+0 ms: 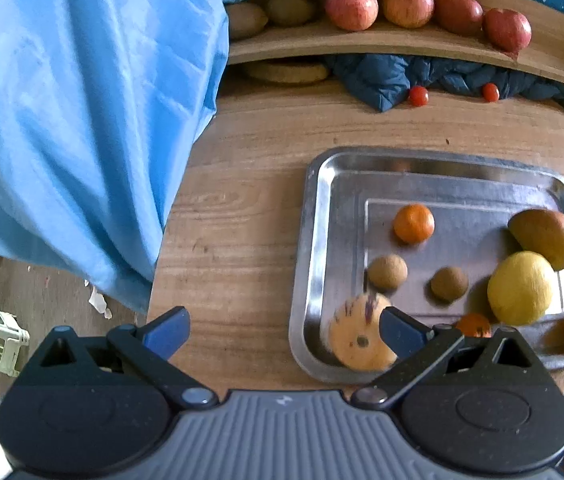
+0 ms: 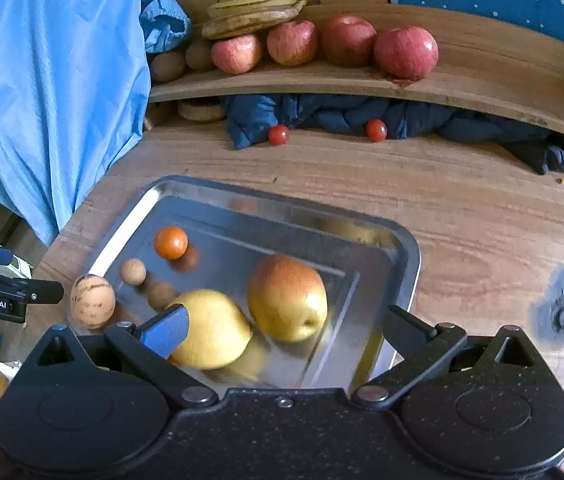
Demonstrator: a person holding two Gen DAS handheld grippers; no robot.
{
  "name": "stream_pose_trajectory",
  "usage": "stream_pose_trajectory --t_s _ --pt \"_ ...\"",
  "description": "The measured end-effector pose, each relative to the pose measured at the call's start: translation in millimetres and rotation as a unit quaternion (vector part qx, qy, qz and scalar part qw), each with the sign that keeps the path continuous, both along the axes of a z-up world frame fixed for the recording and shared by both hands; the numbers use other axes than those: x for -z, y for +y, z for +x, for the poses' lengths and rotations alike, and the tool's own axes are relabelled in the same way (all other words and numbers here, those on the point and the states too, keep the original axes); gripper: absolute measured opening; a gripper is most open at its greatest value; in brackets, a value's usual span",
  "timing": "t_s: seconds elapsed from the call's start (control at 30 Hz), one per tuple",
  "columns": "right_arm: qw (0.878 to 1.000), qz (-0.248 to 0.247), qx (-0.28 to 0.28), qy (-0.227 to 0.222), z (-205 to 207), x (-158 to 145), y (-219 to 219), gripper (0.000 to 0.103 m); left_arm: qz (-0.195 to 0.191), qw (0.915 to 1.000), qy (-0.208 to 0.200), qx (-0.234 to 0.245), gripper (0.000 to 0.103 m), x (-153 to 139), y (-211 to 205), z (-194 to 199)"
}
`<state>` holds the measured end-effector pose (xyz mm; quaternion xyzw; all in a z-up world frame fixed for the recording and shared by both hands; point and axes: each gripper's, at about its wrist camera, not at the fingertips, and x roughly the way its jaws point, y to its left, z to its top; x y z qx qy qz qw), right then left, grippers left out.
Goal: Organize fruits
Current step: 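Withdraw both tools from the tray toward the two cherry tomatoes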
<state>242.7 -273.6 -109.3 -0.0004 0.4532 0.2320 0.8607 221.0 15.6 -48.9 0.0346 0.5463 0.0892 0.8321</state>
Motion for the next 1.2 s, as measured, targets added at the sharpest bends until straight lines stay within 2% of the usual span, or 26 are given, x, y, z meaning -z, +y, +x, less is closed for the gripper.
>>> stream_pose_trajectory --t_s 0.5,0.97,1.2 --pt "1.0 -0.013 0.017 0.008 37 5 1 0.102 -0.007 0.9994 -0.007 0.034 0.102 10 -25 59" --pt "0.998 -0.027 0.059 0.015 50 8 -11 0.102 -0.011 0.9967 -0.032 0.074 0.102 17 -53 108" --pt "0.996 -0.038 0.078 0.017 57 11 -11 0.102 -0.016 0.9958 -0.031 0.084 0.102 22 -59 124"
